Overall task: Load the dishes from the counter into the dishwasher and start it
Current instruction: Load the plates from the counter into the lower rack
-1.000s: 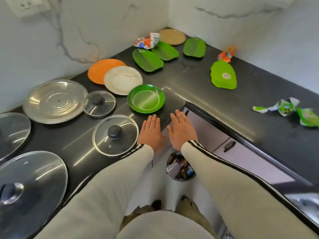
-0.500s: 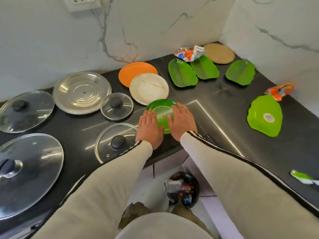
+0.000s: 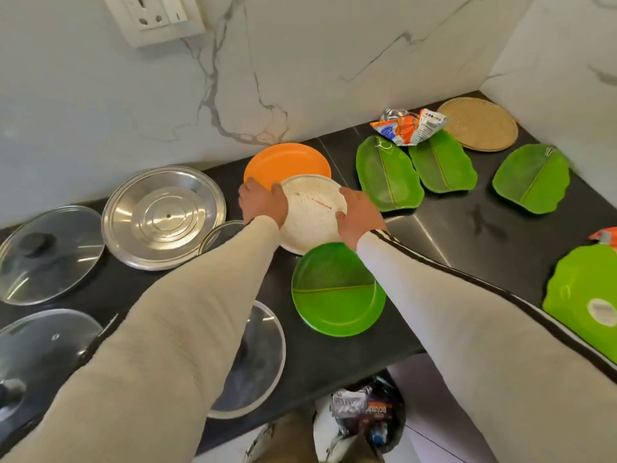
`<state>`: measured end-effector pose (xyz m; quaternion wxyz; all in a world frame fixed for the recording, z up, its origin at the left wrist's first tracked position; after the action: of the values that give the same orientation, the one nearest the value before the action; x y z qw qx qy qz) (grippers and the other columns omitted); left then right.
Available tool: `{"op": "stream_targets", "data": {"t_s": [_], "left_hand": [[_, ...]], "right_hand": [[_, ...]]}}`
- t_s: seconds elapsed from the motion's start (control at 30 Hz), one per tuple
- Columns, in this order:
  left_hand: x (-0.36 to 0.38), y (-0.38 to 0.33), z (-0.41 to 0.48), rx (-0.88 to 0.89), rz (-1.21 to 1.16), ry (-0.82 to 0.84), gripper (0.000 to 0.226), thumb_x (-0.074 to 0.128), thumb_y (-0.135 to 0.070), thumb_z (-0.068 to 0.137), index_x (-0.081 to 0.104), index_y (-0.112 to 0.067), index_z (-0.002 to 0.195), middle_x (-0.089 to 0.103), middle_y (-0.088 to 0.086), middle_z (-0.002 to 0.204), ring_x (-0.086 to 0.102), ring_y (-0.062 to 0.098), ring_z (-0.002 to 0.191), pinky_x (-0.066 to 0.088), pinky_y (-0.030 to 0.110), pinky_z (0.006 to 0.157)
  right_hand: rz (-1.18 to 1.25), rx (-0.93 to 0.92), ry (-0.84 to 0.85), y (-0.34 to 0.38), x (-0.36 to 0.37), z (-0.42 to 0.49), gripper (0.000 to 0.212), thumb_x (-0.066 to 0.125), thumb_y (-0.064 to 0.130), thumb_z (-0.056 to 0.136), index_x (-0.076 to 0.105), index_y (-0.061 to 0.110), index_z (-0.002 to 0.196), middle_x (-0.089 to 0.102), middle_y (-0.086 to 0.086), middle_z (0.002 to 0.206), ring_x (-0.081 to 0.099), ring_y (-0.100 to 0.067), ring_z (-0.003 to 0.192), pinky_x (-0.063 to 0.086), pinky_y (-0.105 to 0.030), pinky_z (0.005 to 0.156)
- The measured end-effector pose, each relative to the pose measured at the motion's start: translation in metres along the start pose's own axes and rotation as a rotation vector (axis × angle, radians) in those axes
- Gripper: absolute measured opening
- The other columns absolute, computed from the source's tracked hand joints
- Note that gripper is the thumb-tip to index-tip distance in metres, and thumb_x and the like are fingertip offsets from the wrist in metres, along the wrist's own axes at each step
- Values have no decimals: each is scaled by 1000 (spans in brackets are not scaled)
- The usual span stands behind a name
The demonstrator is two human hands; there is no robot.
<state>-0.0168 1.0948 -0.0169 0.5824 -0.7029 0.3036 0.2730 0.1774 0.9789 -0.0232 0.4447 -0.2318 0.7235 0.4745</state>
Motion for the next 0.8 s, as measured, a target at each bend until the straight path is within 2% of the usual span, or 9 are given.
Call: {"op": "stream_targets", "data": {"t_s": [0.2,0.3,0.37,0.47,0.53,0.6,0.67,0.73,0.8], "left_hand": [[10,25,64,-354,53,19,58,52,-31,96,33,-3,143,37,19,149,41,37,134,36,48,110],[12,29,77,-420,136,41,56,55,-22,93,35,-5,142,40,18,148,42,36,134,36,48,109],[15,30,86,-402,185,62,55,57,-17,91,36,-4,141,45,17,145,48,36,130,42,47,106],[20,20,95,-245,339,168,47,58,-14,94,45,0,137,56,18,135,57,35,121,48,43,97],[20,10,94,-76,506,258,35,60,-17,95,57,-4,127,64,13,115,61,30,109,47,37,93],[7,4,88,-132,579,315,21,62,-22,94,62,-14,114,59,3,91,59,22,95,46,33,93],[4,1,94,-71,647,323,18,63,-25,94,63,-17,110,62,1,97,61,20,99,47,31,98],[4,1,96,-5,704,353,20,65,-26,93,65,-17,112,66,2,111,63,21,107,48,33,101],[7,2,96,36,714,373,23,66,-25,93,68,-19,114,68,2,115,64,21,108,49,34,101]], "right_hand": [[-117,223,-16,-19,13,43,46,48,26,100,34,19,143,46,-10,138,55,-34,119,48,-44,85],[-120,260,-46,-24,16,53,34,47,26,101,44,15,132,53,-11,130,57,-34,115,48,-42,83],[-93,285,-62,-27,17,59,29,47,24,101,48,13,127,56,-12,126,58,-35,112,48,-42,84],[-63,312,-73,-28,15,69,24,49,23,100,59,12,119,63,-13,117,62,-36,106,52,-42,82],[-36,307,-80,-28,14,76,24,50,23,99,64,14,116,66,-13,113,63,-34,103,52,-38,80],[3,304,-92,-27,11,82,25,51,23,98,65,16,117,67,-13,113,63,-33,103,49,-34,77],[43,324,-99,-27,7,86,24,53,22,98,64,14,118,66,-14,115,62,-33,105,46,-32,76],[82,359,-109,-29,2,87,24,55,21,97,64,13,119,65,-16,117,61,-35,109,48,-35,82],[119,397,-134,-33,-3,85,26,56,20,97,64,12,120,65,-16,120,61,-35,112,49,-37,87]]}}
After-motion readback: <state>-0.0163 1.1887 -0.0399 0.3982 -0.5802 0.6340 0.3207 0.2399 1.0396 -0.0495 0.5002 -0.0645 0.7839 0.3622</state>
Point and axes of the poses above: each hand's wrist, its own z-axis towards the middle knuckle, its own x-axis out of the palm, y = z × x, the point moved 8 cm from there along z, towards the middle knuckle
